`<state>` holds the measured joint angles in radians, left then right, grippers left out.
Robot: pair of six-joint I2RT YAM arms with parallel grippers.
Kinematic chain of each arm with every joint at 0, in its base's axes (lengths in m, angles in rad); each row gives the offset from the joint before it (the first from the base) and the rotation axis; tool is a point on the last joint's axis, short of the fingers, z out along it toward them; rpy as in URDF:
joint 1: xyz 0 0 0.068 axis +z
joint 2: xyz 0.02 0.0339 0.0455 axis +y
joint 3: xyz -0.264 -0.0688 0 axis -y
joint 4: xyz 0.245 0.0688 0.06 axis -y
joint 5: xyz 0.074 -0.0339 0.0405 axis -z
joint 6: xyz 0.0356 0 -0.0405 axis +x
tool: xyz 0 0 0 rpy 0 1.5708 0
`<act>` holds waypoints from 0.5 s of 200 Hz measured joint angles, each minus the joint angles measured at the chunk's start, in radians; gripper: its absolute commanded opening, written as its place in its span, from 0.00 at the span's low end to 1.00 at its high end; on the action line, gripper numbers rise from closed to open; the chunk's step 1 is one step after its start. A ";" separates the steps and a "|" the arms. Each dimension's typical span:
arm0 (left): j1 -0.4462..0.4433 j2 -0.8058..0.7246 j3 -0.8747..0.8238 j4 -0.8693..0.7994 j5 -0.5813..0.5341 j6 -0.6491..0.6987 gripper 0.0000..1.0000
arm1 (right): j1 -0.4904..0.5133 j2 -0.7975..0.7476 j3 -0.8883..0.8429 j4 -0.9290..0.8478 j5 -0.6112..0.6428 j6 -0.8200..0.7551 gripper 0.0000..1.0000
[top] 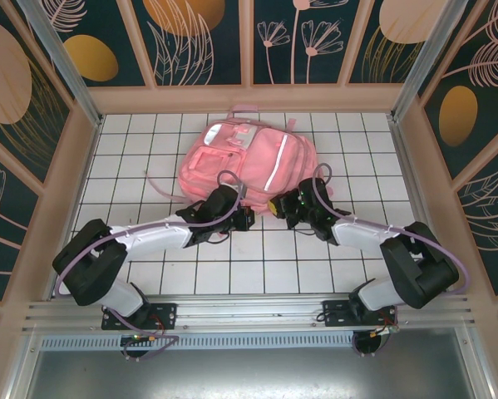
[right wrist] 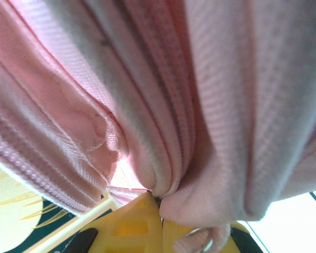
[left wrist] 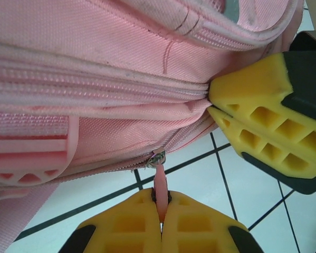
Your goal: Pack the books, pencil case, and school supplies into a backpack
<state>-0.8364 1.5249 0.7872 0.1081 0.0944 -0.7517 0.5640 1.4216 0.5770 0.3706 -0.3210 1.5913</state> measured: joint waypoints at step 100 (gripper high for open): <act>-0.003 -0.062 -0.024 -0.008 -0.122 -0.001 0.00 | 0.001 -0.035 0.045 -0.016 0.002 0.068 0.00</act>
<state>-0.8391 1.4628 0.7628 0.0998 -0.0273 -0.7525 0.5648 1.3869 0.6224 0.3546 -0.3187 1.6596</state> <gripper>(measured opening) 0.064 0.051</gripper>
